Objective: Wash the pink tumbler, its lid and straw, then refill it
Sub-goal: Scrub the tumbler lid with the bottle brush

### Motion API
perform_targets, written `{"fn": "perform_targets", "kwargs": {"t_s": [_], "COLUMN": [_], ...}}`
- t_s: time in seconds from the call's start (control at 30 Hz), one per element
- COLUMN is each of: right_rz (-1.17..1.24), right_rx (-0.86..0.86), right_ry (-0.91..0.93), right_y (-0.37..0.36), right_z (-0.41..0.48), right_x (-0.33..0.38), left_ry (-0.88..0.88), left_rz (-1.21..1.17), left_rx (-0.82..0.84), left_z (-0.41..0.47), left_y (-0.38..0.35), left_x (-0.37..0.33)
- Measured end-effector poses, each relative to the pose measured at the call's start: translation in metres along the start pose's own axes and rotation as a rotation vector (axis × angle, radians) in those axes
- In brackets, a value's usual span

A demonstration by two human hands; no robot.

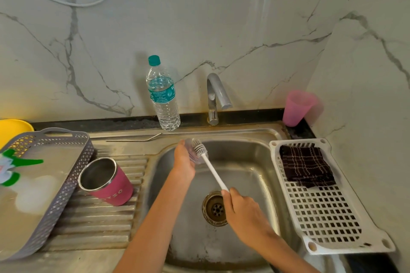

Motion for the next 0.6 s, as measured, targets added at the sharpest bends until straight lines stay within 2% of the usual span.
{"fn": "perform_targets", "kwargs": {"t_s": [0.23, 0.4, 0.6], "right_rz": [0.009, -0.018, 0.004], "right_rx": [-0.025, 0.004, -0.060], "right_ry": [0.005, 0.018, 0.011], "right_y": [0.012, 0.001, 0.014], "right_z": [0.009, -0.005, 0.011], "right_x": [0.002, 0.003, 0.004], "left_ry": [0.008, -0.003, -0.035], "left_rz": [0.121, 0.041, 0.164], "left_rx": [0.059, 0.011, 0.033], "left_z": [0.000, 0.011, 0.005], "left_y": [-0.005, 0.006, -0.003], "left_x": [0.009, -0.002, 0.008]}}
Point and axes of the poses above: each hand's wrist, its own z-axis towards the middle knuckle, its own y-axis out of the back of the hand, x = y × z, the point moved 9 cm from there along z, towards the middle knuckle, and after that the axes turned 5 degrees about -x, right-handed, at the moved point
